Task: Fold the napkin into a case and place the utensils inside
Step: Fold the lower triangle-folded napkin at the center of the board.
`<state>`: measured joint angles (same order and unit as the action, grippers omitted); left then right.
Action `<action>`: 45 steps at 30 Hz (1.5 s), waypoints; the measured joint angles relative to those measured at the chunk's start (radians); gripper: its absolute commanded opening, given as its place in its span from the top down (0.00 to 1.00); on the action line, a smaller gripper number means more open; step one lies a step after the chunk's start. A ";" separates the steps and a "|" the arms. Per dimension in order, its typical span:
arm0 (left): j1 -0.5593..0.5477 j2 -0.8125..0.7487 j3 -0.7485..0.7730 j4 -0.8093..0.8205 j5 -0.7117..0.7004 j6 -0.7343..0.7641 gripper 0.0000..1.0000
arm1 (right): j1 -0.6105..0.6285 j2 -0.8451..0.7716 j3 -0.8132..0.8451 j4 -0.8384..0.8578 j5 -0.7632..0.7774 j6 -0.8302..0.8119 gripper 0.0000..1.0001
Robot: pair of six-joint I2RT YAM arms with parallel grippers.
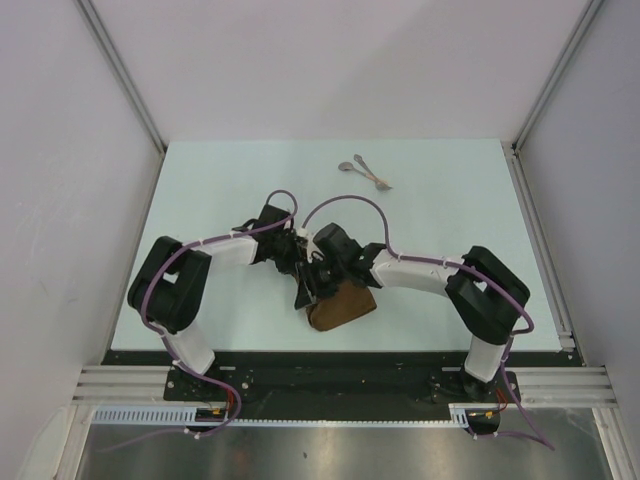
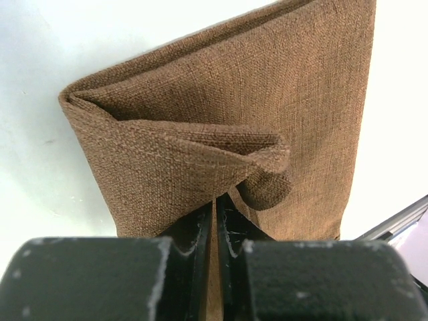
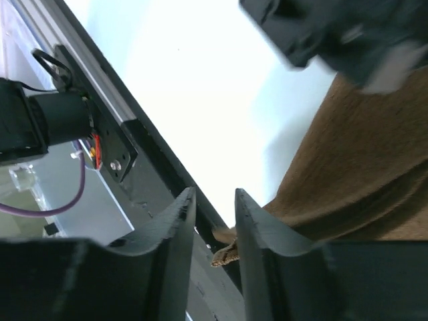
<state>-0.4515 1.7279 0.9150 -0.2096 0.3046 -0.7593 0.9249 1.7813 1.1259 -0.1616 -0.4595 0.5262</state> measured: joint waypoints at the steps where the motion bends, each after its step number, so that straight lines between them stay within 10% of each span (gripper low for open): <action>1: 0.000 0.000 0.000 0.000 -0.003 -0.001 0.91 | 0.008 0.003 0.000 -0.003 0.004 0.000 0.69; 27: 0.000 -0.022 0.000 0.010 0.027 0.002 0.83 | 0.003 -0.074 -0.233 0.016 0.183 0.017 0.75; 45: 0.074 -0.113 0.075 -0.106 0.071 0.053 0.98 | -0.044 -0.082 -0.239 0.044 0.184 0.034 0.75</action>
<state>-0.3771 1.6146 0.9897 -0.3161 0.3759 -0.7063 0.8810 1.6993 0.8867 -0.1177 -0.2756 0.5602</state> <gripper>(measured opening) 0.035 0.257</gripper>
